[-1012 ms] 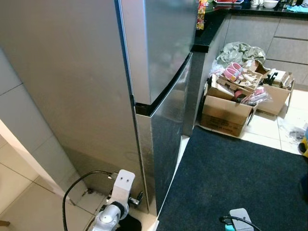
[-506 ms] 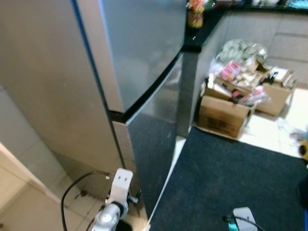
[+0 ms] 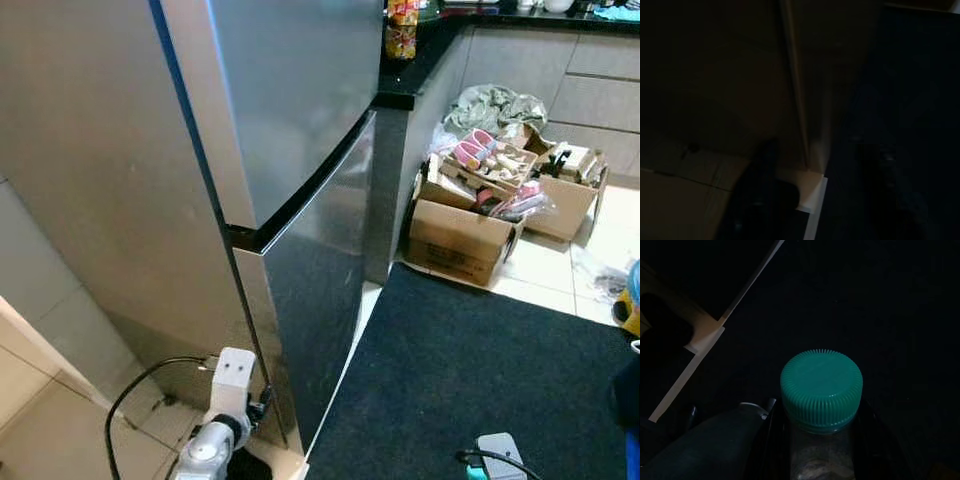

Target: Restocking fridge

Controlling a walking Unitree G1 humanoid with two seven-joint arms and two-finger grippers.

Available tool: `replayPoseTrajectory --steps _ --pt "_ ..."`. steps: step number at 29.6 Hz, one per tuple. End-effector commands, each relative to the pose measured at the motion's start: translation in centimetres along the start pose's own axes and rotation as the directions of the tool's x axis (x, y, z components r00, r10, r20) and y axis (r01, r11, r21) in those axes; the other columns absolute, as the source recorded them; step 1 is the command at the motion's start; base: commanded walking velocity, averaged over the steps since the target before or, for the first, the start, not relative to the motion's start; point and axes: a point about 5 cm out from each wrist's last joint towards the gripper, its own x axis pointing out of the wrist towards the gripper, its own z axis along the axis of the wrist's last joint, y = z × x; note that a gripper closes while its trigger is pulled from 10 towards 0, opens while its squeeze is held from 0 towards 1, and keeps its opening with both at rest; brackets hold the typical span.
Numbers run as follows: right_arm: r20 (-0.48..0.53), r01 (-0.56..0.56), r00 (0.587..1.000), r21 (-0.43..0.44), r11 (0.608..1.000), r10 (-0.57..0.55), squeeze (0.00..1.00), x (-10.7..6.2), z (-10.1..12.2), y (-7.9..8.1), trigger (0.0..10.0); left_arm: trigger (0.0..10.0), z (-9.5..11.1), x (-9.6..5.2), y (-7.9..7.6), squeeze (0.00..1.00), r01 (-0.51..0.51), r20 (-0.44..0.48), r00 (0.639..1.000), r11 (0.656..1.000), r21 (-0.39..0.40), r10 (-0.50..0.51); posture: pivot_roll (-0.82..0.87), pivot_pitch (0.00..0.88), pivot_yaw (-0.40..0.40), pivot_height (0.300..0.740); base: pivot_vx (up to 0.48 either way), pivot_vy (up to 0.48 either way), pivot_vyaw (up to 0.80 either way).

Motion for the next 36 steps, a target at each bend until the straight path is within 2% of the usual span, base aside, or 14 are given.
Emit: replayPoseTrajectory --steps 1,2,6,8,16,19,20,21,22,27,28,31,34,36 --pt "-0.003 -0.007 1.000 -0.007 1.000 0.007 0.00 0.0 -0.1 0.2 10.0 9.1 0.6 0.0 0.9 0.00 -0.008 0.025 1.000 0.999 0.036 0.007 -0.10 0.031 0.028 0.740 0.000 0.000 0.00" --pt "-0.004 -0.007 1.000 -0.008 1.000 0.007 0.00 0.0 -0.2 0.2 10.0 10.0 0.8 0.0 1.0 0.00 0.001 0.034 0.999 0.998 0.061 -0.003 -0.10 0.031 0.028 0.740 0.000 0.000 0.00" --pt "-0.007 -0.005 1.000 -0.009 1.000 0.005 0.00 -0.1 -0.3 0.2 10.0 10.0 1.7 0.2 1.2 0.00 0.095 0.057 0.993 0.986 0.134 -0.104 -0.10 0.029 0.026 0.740 0.000 0.000 0.00" --pt "-0.008 -0.004 1.000 -0.010 1.000 0.004 0.00 -0.1 -0.3 0.2 10.0 10.0 2.0 0.2 1.5 0.00 0.099 0.050 0.993 0.980 0.171 -0.108 -0.10 0.028 0.026 0.740 0.000 0.000 0.00" --pt "-0.006 -0.002 1.000 -0.011 1.000 0.002 0.00 0.0 -0.2 0.1 10.0 10.0 2.6 0.5 2.3 0.00 0.064 0.045 0.996 0.983 0.171 -0.073 -0.10 0.025 0.028 0.740 0.000 0.000 0.00" --pt "-0.005 0.000 1.000 -0.011 1.000 0.000 0.00 0.0 -0.1 0.0 10.0 10.0 3.2 0.8 3.2 0.00 -0.013 0.053 0.999 0.990 0.138 0.006 -0.11 0.023 0.030 0.740 0.000 0.000 0.00" --pt "-0.005 0.001 1.000 -0.012 1.000 -0.001 0.00 0.0 -0.2 0.0 10.0 8.3 3.4 0.9 3.4 0.00 -0.035 0.062 0.998 0.993 0.110 0.028 -0.11 0.022 0.028 0.740 0.000 0.000 0.00" --pt "-0.005 0.001 1.000 -0.012 1.000 -0.001 0.00 0.0 -0.2 0.0 10.0 8.3 3.4 0.9 3.4 0.00 -0.035 0.062 0.998 0.993 0.110 0.028 -0.11 0.022 0.028 0.740 0.000 0.000 0.00" --pt "-0.006 0.001 1.000 -0.012 1.000 -0.002 0.00 -0.1 -0.2 -0.1 10.0 0.0 3.7 1.0 3.5 0.00 -0.049 0.073 0.996 0.997 0.065 0.044 -0.11 0.020 0.026 0.740 0.000 0.000 0.00" --pt "-0.009 0.003 1.000 -0.016 1.000 -0.003 0.00 -0.1 -0.3 -0.2 10.0 0.0 4.5 1.4 3.3 0.00 -0.081 0.099 0.992 0.996 -0.025 0.083 -0.11 0.020 0.022 0.740 0.000 0.000 0.00" --pt "-0.008 0.003 1.000 -0.017 1.000 -0.003 0.00 -0.1 -0.2 -0.3 10.0 10.0 4.6 1.5 3.0 0.00 -0.074 0.104 0.992 0.997 -0.038 0.077 -0.11 0.019 0.018 0.740 0.000 0.000 0.00" --pt "-0.008 0.003 1.000 -0.020 1.000 -0.003 0.00 -0.1 -0.2 -0.3 10.0 10.0 4.8 1.7 2.7 0.00 -0.064 0.109 0.992 0.997 -0.045 0.068 -0.11 0.020 0.016 0.740 0.000 0.000 0.00" --pt "-0.005 0.005 1.000 -0.029 1.000 -0.006 0.00 -0.1 0.0 -0.4 10.0 10.0 5.4 2.2 0.8 0.00 0.007 0.135 0.991 0.999 -0.041 -0.001 -0.12 0.024 0.014 0.740 0.000 0.000 0.00" --pt "-0.004 0.006 1.000 -0.030 1.000 -0.007 0.00 -0.1 0.0 -0.5 10.0 10.0 5.6 2.3 0.4 0.00 0.020 0.141 0.990 0.999 -0.041 -0.014 -0.12 0.024 0.014 0.740 0.000 0.000 0.00"
